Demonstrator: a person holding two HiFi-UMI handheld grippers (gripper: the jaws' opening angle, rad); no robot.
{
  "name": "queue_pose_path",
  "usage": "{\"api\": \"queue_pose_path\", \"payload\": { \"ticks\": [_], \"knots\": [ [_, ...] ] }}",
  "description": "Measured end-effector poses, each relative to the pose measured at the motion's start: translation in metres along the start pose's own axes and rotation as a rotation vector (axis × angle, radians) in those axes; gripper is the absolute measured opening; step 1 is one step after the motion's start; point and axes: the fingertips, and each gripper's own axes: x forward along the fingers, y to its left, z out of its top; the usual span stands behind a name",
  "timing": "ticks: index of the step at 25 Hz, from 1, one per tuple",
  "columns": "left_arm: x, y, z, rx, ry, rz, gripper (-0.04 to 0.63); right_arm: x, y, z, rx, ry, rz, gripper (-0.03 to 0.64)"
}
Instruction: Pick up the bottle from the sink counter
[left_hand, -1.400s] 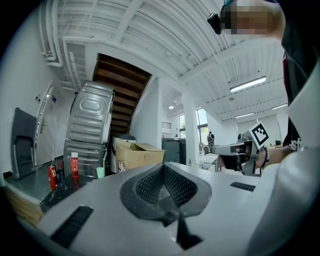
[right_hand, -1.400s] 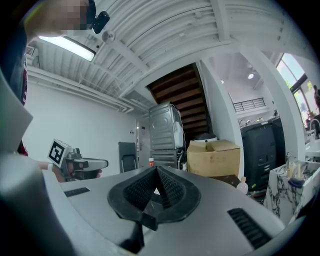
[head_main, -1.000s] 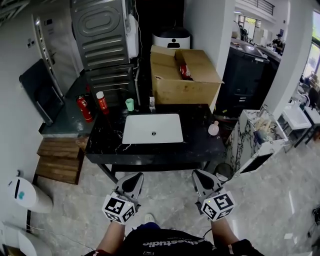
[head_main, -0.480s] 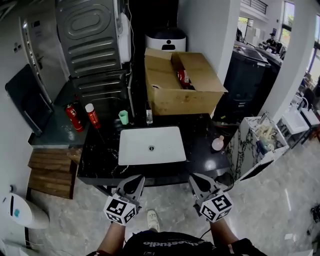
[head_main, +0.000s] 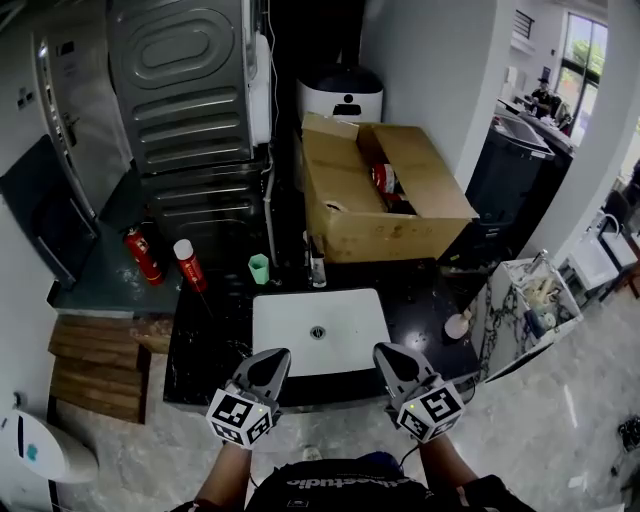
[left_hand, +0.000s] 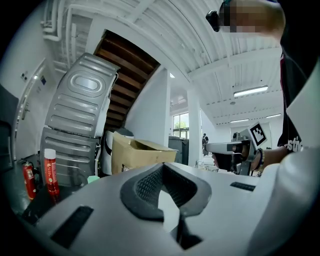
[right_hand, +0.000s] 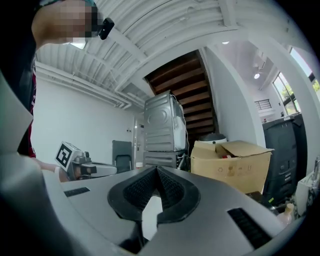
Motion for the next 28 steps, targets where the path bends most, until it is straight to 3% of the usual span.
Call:
{"api": "queue_pose_path", "payload": {
  "ticks": [9, 13, 20, 23, 28],
  "knots": [
    [0.055, 0.027, -0.008, -0.020, -0.007, -0.026, 0.014, 0.030, -0.042, -0.010, 0.007, 0.005, -0.035, 0.038],
    [0.094, 0.022, -0.010, -0.015, -0.003, -0.053, 0.014, 0.030, -0.080, -0.015, 0.004, 0.005, -0.091, 0.040],
    [0.182, -0.019, -0.036, -0.005, 0.034, -0.177, 0.014, -0.012, -0.171, -0.045, 0.028, 0.022, -0.287, 0.048],
    [0.224, -0.044, -0.044, -0.011, 0.051, -0.244, 0.014, -0.040, -0.222, -0.066, 0.058, 0.046, -0.394, 0.129],
    [0.284, -0.086, -0.061, -0.016, 0.095, -0.346, 0.014, -0.083, -0.305, -0.115, 0.129, 0.126, -0.568, 0.182]
  ]
}}
